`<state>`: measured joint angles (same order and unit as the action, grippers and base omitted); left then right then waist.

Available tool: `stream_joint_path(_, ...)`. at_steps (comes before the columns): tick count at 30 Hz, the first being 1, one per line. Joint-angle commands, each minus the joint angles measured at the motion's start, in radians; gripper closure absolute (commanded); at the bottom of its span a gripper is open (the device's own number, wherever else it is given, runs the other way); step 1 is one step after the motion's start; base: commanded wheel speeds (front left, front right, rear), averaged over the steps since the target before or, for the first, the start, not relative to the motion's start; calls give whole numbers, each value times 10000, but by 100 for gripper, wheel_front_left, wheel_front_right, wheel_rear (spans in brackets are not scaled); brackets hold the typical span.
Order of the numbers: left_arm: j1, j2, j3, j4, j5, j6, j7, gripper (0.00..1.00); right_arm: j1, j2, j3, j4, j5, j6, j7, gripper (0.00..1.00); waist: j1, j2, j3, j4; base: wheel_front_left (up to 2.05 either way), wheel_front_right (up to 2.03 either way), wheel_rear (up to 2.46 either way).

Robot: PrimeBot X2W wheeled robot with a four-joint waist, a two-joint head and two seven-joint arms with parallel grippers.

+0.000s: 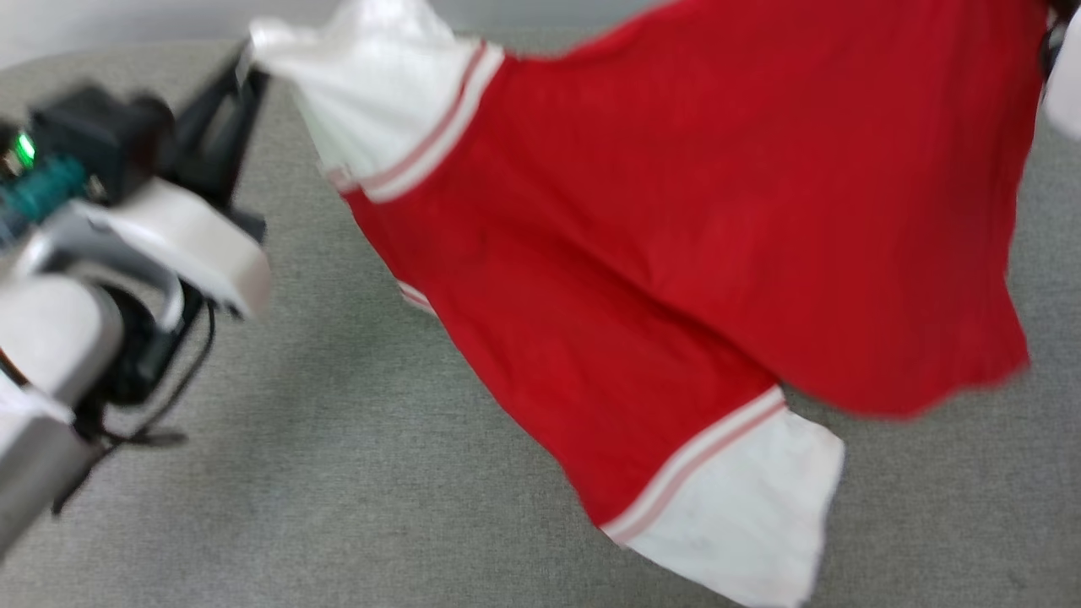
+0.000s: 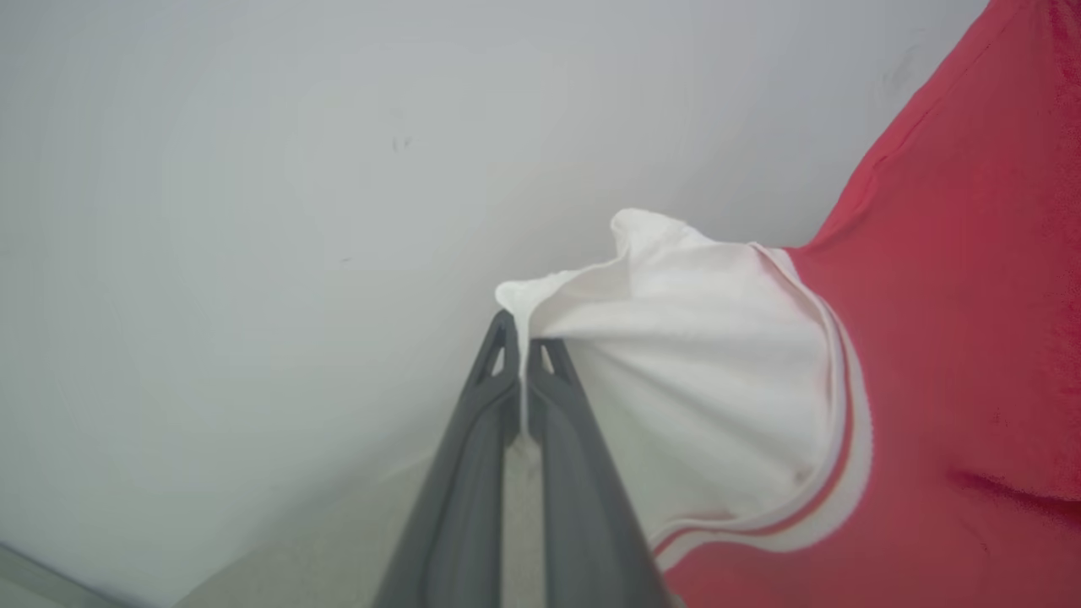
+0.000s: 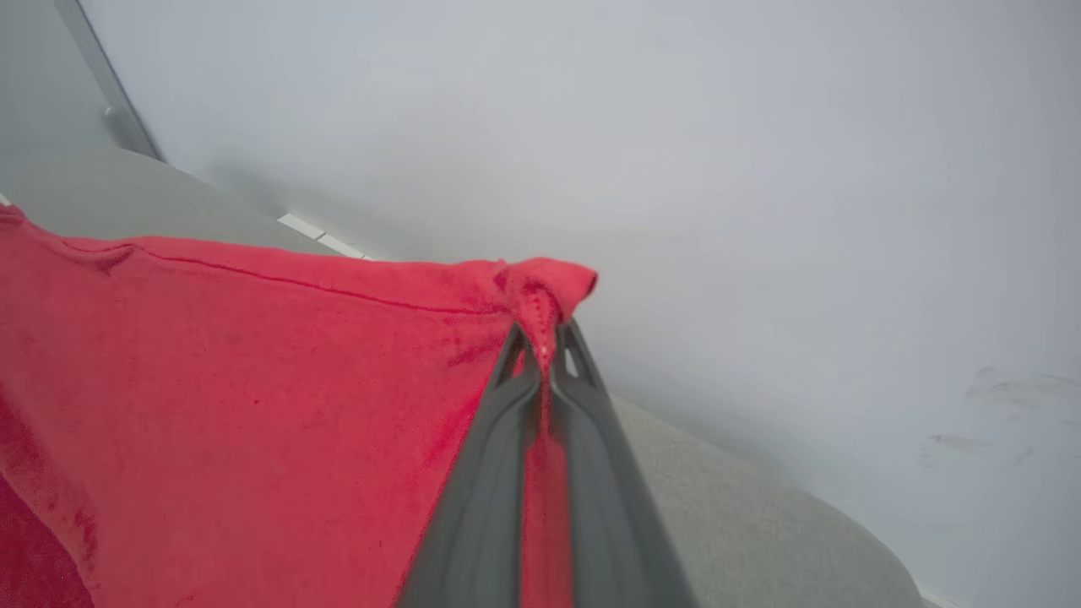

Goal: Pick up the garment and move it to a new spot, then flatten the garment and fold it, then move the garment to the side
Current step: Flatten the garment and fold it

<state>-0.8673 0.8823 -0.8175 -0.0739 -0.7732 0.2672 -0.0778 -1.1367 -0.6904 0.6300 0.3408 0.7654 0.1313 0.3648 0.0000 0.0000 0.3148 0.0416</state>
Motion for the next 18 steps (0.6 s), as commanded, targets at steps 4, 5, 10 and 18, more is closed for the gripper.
stream_joint_path(4,-1747,-144,339,456,341,-424,519,100,-1186,427,-635,498,-733,-10,-568,100,0,0,632,-142,0,0,0)
stream_joint_path(5,-2212,-218,422,611,409,-536,641,100,-1485,518,-751,592,-968,-10,-675,100,0,0,777,-139,0,0,0)
stream_joint_path(10,-4657,-744,722,1630,782,-1200,1114,100,-3198,942,-1269,1171,-2069,-10,-814,100,0,0,1480,-113,0,0,0)
stream_joint_path(18,-8400,-1908,1031,3681,1415,-2050,1197,100,-6152,1394,-1395,2238,-3586,-11,-971,100,0,0,2428,-31,0,0,0)
